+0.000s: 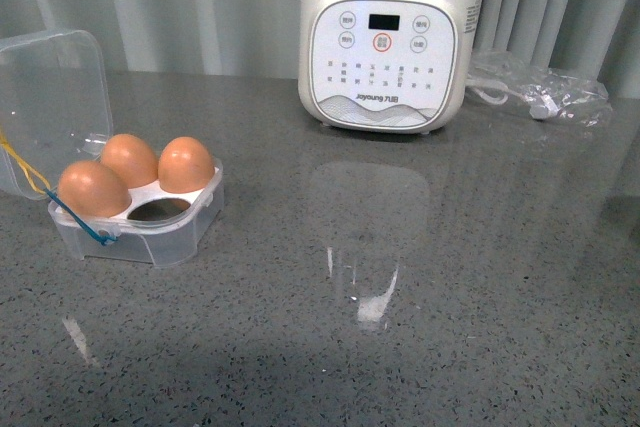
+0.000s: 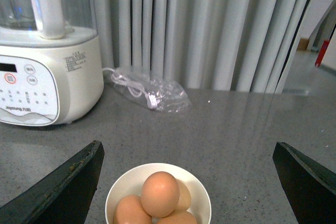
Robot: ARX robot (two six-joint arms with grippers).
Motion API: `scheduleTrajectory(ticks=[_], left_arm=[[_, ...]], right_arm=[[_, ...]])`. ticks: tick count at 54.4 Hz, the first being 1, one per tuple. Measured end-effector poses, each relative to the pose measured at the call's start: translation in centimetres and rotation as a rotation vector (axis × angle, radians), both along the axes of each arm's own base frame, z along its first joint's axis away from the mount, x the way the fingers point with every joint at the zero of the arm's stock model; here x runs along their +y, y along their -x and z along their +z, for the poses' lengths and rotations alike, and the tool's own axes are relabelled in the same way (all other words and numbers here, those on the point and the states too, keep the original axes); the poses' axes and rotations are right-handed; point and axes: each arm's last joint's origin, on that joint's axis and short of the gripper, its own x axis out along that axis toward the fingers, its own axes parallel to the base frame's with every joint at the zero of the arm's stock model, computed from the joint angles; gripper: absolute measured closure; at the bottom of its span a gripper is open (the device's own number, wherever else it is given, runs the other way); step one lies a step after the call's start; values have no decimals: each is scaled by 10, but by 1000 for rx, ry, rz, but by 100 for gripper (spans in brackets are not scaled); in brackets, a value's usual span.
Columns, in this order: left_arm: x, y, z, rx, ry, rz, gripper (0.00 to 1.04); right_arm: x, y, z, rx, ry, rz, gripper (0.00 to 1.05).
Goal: Put egg into box
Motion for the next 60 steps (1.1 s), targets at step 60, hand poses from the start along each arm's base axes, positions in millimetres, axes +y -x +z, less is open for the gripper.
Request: scheduleTrajectory(ticks=[60], left_arm=[[0,0,0,0,0,0,7]], right_arm=[[-12,-94,-47,474,37,168,7]])
